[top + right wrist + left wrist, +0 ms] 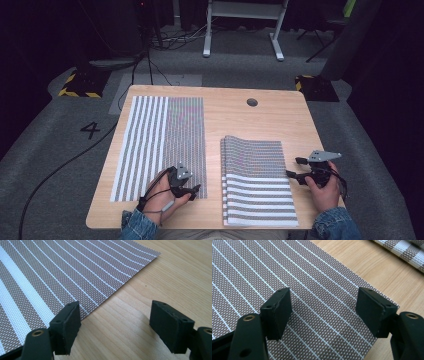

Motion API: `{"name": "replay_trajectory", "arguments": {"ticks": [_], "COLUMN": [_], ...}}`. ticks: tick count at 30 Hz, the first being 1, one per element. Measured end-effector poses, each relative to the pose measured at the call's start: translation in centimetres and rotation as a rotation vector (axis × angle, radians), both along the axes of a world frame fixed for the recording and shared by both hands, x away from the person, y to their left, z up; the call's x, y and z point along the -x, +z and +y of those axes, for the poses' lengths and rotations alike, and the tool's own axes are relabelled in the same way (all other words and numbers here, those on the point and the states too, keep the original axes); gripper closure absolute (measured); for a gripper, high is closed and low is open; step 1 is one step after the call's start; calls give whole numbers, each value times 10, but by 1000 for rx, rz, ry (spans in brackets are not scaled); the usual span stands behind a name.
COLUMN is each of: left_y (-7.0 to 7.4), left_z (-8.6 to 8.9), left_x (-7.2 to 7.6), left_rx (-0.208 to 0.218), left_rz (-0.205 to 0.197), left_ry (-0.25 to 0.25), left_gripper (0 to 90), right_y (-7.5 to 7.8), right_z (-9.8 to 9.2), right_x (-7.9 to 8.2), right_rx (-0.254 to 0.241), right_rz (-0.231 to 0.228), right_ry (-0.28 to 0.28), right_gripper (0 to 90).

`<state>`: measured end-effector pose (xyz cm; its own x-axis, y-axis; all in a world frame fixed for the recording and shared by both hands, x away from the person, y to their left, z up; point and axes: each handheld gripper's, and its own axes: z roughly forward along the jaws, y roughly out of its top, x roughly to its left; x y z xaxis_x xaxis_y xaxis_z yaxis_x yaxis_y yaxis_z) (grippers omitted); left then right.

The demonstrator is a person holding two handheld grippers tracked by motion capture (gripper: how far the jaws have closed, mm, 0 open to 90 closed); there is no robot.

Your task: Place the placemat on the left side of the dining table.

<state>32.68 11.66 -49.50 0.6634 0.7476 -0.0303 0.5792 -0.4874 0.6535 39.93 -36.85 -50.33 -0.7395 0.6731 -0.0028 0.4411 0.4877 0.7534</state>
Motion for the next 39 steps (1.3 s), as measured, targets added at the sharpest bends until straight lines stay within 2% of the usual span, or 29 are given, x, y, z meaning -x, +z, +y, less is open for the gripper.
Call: {"name": "replay_trajectory", "arguments": {"ticks": [3, 6, 7, 9, 12, 13, 16, 18, 22, 25, 29, 39], "left_y": [1, 3, 4, 5, 5, 6, 8, 9, 9, 9, 8, 3], "left_z": [3, 6, 7, 10, 16, 17, 20, 23, 28, 31, 36, 43], "left_x": [-2, -5, -6, -9, -11, -11, -9, -8, -3, -2, -7, -19], "left_rx": [-1, -9, -8, -14, 19, 21, 23, 4, -1, 4, 0, 21], "left_rz": [6, 5, 16, 9, 13, -5, -24, -34, -28, -27, -46, -48], "left_ry": [10, 18, 19, 26, 53, 54, 79, 98, 140, 153, 179, 225], "left_gripper": [374, 474, 506, 584, 710, 750, 809, 843, 865, 865, 863, 860], "right_y": [0, 0, 0, 0, 0, 0, 0, 0, 0, 0, 0, 0], "right_z": [0, 0, 0, 0, 0, 0, 0, 0, 0, 0, 0, 0], "right_x": [0, 0, 0, 0, 0, 0, 0, 0, 0, 0, 0, 0], "right_rx": [0, 0, -1, 0, 0, 0, 0, 0, 0, 0, 0, -1], "right_rz": [0, 0, 0, -2, -2, -2, -2, -2, -1, -1, -2, 1], "right_ry": [0, 0, 0, 0, 0, 0, 0, 0, 0, 0, 0, 0], "right_gripper": [251, 251, 251, 251, 251, 251, 251, 251, 251, 251, 251, 251]}}
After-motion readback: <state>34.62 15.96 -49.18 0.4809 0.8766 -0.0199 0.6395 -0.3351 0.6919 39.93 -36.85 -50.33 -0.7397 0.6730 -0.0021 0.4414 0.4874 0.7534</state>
